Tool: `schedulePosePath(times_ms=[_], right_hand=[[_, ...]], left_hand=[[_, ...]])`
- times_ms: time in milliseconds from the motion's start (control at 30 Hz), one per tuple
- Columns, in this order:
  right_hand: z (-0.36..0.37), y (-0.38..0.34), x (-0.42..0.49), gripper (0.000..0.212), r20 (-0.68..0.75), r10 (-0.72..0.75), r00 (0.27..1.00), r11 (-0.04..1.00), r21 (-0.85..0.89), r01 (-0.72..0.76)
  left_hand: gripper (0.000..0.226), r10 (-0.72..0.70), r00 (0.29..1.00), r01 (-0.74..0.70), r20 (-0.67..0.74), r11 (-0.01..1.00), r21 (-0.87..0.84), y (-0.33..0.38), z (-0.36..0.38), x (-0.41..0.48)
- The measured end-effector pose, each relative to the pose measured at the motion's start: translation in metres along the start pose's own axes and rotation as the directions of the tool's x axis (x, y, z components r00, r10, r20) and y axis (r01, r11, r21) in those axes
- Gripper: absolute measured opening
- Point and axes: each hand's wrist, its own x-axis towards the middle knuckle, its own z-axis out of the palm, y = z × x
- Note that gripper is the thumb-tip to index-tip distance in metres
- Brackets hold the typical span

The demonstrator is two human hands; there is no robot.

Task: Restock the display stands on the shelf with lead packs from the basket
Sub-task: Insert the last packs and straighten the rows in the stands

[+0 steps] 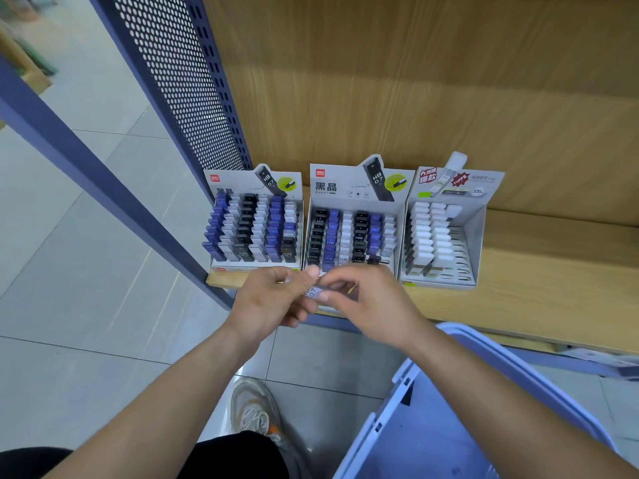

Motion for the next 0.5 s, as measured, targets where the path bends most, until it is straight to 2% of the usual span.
schedulePosePath(times_ms=[67, 167, 367, 500], right_hand=[[-0.001, -0.001, 0.0, 0.007, -0.006, 0.11, 0.994, 0.983, 0.148, -0.108], [-0.007, -0.002, -0.001, 0.013, 0.054, 0.217, 0.975, 0.897, 0.381, -0.222], [-0.016, -0.004, -0.003, 0.025, 0.116, 0.241, 0.963, 0.85, 0.453, -0.268], [-0.017, -0.004, -0.005, 0.057, 0.132, 0.203, 0.97, 0.862, 0.447, -0.24]], left_hand=[[0.032, 0.026, 0.999, -0.025, 0.036, 1.0, -0.014, -0.001, -0.001, 0.0], [0.02, 0.064, 0.992, -0.06, 0.109, 0.997, -0.045, -0.001, -0.002, 0.0], [0.016, 0.121, 0.978, -0.109, 0.168, 0.991, -0.081, 0.0, -0.002, -0.004], [0.015, 0.13, 0.979, -0.117, 0.154, 0.989, -0.091, 0.004, -0.001, -0.005]])
